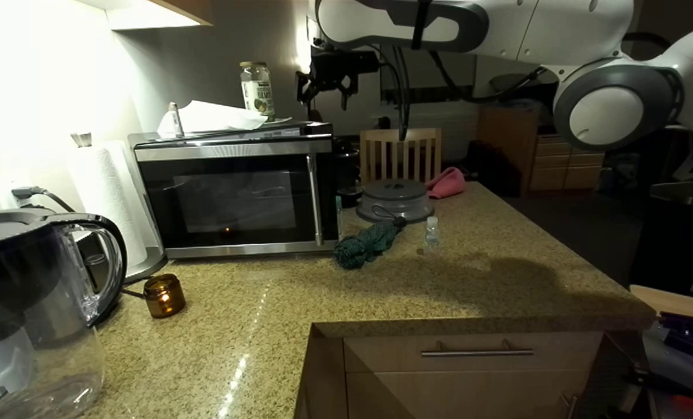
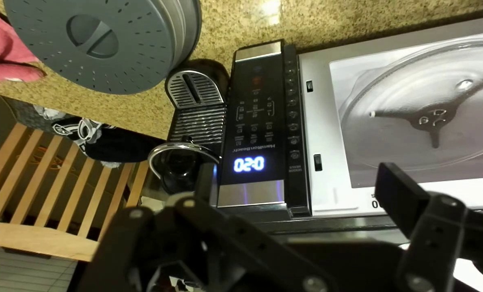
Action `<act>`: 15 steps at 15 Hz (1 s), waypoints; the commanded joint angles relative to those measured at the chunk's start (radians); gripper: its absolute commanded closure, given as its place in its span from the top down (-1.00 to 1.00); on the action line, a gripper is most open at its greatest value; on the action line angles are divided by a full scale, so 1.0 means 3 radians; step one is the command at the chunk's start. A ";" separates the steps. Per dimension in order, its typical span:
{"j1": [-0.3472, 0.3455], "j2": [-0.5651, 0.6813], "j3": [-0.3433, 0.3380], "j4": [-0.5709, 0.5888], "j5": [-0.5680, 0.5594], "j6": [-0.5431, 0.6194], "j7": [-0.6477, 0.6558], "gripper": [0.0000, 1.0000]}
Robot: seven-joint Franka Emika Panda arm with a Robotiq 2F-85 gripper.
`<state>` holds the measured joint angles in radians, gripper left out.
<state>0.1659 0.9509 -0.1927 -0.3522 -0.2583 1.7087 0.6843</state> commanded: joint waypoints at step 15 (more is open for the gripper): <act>-0.0009 -0.0045 0.0019 0.0000 0.0055 -0.0025 -0.0082 1.00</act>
<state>0.1670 0.9509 -0.1928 -0.3523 -0.2583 1.7074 0.6843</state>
